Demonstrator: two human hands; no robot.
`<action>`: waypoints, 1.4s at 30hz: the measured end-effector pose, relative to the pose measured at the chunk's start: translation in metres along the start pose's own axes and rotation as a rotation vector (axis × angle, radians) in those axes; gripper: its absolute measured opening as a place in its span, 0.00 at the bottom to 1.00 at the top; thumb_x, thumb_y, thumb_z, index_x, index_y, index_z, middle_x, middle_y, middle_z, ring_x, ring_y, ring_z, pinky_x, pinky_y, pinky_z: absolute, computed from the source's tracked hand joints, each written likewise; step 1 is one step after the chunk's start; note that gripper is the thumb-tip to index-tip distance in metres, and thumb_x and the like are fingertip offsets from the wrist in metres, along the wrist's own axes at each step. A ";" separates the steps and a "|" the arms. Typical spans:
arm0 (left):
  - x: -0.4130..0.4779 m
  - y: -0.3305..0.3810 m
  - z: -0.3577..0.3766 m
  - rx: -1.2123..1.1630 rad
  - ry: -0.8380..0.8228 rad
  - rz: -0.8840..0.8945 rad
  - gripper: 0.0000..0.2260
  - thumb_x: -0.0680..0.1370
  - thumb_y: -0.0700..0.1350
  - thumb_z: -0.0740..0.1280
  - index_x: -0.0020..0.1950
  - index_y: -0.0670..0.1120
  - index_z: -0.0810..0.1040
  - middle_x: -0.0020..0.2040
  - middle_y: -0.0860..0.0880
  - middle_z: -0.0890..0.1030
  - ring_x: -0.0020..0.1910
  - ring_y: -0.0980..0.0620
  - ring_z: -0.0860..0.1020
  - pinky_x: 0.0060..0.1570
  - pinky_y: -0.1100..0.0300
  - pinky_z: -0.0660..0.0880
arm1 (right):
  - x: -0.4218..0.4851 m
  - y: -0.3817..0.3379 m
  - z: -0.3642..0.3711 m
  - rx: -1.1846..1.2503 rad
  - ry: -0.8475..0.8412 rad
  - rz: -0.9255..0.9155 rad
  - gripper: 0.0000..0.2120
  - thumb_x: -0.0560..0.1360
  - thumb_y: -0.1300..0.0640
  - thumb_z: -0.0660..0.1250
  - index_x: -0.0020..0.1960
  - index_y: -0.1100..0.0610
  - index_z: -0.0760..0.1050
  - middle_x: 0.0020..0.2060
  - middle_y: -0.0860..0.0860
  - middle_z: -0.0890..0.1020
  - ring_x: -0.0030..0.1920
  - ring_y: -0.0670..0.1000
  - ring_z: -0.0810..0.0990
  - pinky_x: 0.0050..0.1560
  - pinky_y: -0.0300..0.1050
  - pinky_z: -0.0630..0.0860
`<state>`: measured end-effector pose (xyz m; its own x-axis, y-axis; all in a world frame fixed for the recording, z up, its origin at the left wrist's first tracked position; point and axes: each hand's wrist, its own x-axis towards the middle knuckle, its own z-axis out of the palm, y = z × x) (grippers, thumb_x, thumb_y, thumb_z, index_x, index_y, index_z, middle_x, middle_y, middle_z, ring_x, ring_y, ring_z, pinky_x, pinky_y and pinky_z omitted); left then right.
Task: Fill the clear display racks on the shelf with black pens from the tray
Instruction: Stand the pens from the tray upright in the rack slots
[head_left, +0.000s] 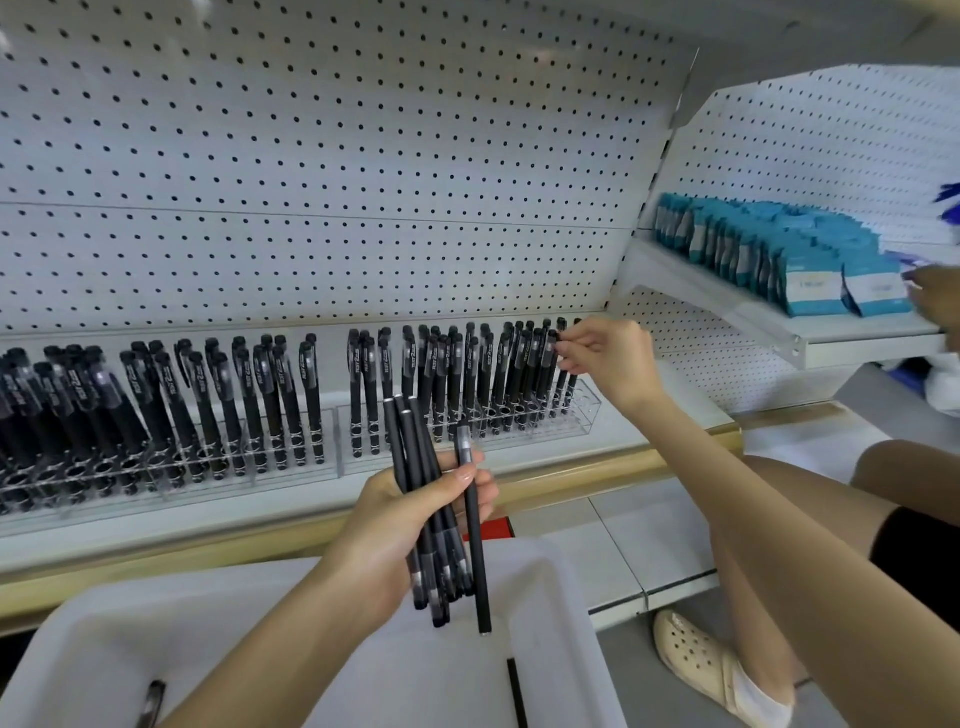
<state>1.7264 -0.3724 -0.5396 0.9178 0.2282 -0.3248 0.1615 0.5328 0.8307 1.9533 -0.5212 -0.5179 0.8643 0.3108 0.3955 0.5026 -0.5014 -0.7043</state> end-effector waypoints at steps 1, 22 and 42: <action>0.000 -0.002 0.001 -0.008 0.001 -0.005 0.10 0.74 0.38 0.69 0.54 0.39 0.82 0.48 0.41 0.85 0.48 0.45 0.84 0.45 0.57 0.80 | -0.001 0.001 0.000 0.014 -0.009 0.015 0.04 0.73 0.65 0.72 0.47 0.63 0.81 0.33 0.51 0.83 0.31 0.43 0.82 0.38 0.36 0.81; 0.000 -0.027 0.014 0.116 -0.085 0.023 0.07 0.66 0.43 0.73 0.40 0.41 0.86 0.43 0.38 0.84 0.44 0.43 0.84 0.46 0.56 0.81 | -0.121 -0.052 0.001 0.693 -0.543 0.440 0.08 0.70 0.54 0.70 0.41 0.59 0.77 0.28 0.49 0.73 0.28 0.43 0.71 0.31 0.33 0.68; 0.011 -0.032 0.001 -0.022 -0.039 -0.125 0.09 0.78 0.35 0.64 0.58 0.40 0.78 0.35 0.47 0.81 0.26 0.54 0.73 0.23 0.64 0.71 | -0.034 -0.014 -0.045 0.248 0.102 0.056 0.15 0.78 0.65 0.64 0.59 0.57 0.61 0.40 0.61 0.82 0.34 0.49 0.81 0.37 0.40 0.78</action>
<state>1.7315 -0.3880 -0.5694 0.9046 0.1274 -0.4069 0.2678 0.5728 0.7747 1.9180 -0.5608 -0.4949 0.8944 0.1987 0.4007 0.4447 -0.2981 -0.8446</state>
